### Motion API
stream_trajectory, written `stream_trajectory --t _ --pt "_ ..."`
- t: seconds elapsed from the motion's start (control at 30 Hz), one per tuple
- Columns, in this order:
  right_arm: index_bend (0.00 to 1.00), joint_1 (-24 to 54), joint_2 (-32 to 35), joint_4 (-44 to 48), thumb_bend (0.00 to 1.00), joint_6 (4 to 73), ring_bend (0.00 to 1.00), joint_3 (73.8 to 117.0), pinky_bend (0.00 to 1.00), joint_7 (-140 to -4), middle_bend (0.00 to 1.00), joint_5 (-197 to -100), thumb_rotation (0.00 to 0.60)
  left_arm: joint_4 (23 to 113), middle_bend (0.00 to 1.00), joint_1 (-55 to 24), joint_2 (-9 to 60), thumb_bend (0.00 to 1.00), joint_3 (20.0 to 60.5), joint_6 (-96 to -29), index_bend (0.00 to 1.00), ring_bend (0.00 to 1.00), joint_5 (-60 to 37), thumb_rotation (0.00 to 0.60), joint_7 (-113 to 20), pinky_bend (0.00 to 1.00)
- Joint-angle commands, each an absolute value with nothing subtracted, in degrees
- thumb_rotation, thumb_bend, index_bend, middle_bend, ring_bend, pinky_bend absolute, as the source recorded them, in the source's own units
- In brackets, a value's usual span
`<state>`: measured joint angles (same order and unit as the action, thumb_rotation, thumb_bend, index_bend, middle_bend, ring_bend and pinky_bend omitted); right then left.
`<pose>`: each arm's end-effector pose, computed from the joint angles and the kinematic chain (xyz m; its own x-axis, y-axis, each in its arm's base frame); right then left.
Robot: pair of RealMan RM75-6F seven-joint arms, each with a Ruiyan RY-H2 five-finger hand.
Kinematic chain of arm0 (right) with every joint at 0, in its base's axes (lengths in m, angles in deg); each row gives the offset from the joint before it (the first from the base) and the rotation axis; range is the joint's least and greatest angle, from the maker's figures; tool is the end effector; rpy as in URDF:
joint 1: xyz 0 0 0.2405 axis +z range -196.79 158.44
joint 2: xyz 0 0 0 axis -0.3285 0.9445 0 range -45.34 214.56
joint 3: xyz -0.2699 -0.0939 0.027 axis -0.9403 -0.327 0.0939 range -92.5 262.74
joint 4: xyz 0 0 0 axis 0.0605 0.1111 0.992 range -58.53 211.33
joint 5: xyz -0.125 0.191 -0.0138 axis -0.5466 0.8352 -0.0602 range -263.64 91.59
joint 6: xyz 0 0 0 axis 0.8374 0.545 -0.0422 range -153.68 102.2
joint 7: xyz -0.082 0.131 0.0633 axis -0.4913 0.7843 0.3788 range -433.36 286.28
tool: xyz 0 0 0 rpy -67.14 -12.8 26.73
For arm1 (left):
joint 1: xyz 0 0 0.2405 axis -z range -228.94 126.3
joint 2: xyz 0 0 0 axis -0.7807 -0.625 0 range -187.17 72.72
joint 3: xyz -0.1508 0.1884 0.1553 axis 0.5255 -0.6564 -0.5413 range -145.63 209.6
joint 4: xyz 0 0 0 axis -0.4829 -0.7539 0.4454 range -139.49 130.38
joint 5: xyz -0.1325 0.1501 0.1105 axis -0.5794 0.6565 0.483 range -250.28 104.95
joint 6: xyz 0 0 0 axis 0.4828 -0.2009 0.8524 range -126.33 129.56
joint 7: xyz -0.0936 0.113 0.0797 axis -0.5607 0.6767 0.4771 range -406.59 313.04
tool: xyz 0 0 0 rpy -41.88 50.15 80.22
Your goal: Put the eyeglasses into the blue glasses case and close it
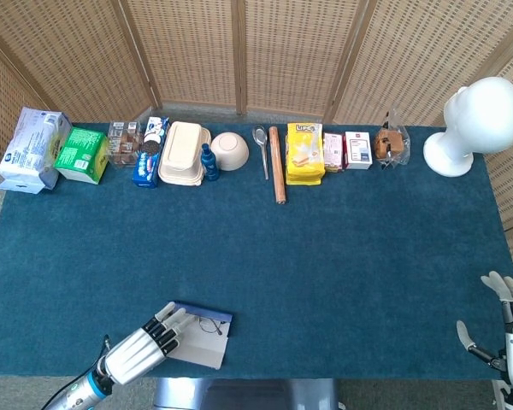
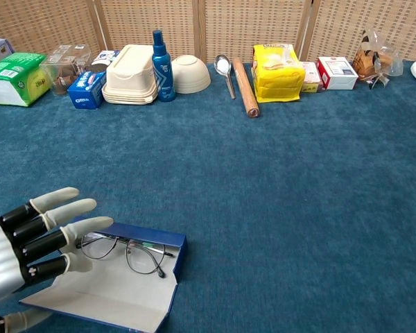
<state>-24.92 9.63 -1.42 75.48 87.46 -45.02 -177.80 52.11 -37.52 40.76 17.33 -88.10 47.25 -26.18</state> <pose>-0.3760 -0.1346 0.1448 -0.0173 0.1972 0.9802 -0.9995 -0.0311 -0.0114 -0.2754 0.1500 -0.0711 0.6532 -0.1714 0.7376 0.3931 -0.7558 -0.5237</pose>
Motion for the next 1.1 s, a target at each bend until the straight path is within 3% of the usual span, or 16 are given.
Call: stream_trajectory --t 0.03,0.7,0.9,1.1 --pt "0.0 -25.01 9.79 -1.67 0.32 75.46 0.0 87.54 0.1 -45.19 0.18 -177.69 0.6 53.04 0.1 -36.97 40.58 0.32 17.75 -87.23 0.36 0.0 46.59 0.498 -26.44 0.0" --pt "0.0 -25.38 9.95 -1.88 0.32 75.04 0.0 87.74 0.11 -45.48 0.18 -177.27 0.6 55.57 0.14 -36.59 39.48 0.39 17.5 -86.84 0.51 0.0 45.5 0.522 -27.6 0.0" --pt "0.0 -25.43 9.85 -1.64 0.32 75.03 0.0 87.81 0.11 -45.15 0.18 -177.28 0.6 55.55 0.17 -36.63 39.65 0.4 17.44 -87.2 0.57 0.0 45.46 0.598 -28.26 0.0" --pt "0.0 -25.59 9.91 -1.38 0.32 74.99 0.0 87.86 0.11 -44.87 0.18 -177.06 0.6 55.32 0.21 -36.75 40.13 0.4 17.62 -87.43 0.62 0.0 45.22 0.6 -28.67 0.0"
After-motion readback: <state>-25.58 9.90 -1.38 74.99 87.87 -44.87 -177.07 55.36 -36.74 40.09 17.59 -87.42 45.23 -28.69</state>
